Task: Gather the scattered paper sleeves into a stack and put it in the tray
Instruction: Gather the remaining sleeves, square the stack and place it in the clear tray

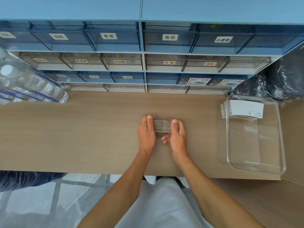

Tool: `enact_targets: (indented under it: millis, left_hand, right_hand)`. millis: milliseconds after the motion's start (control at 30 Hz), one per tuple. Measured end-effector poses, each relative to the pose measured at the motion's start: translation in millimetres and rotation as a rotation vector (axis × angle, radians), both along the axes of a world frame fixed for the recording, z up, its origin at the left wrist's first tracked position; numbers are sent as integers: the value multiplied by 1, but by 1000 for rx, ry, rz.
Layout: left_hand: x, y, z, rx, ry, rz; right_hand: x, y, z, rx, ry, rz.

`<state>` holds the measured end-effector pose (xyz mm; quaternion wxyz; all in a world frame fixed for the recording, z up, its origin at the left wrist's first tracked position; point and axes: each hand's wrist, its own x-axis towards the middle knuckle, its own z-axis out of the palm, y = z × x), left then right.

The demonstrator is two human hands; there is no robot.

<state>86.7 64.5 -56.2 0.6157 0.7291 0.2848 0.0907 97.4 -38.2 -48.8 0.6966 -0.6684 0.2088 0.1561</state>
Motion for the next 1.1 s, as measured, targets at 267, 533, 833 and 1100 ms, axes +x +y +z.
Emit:
enact_targets:
  millis: [267, 533, 833, 1100]
  left_hand:
    - [1, 3, 0, 11, -14, -39]
    - [-1, 6, -2, 69, -29, -88]
    - [4, 9, 8, 167, -8, -140]
    - [-2, 32, 12, 105, 147, -451]
  right_hand:
    - [1, 1, 2, 35, 33, 10]
    - [1, 0, 1, 20, -9, 46]
    - [3, 2, -1, 29, -26, 20]
    - [6, 2, 2, 62, -13, -14]
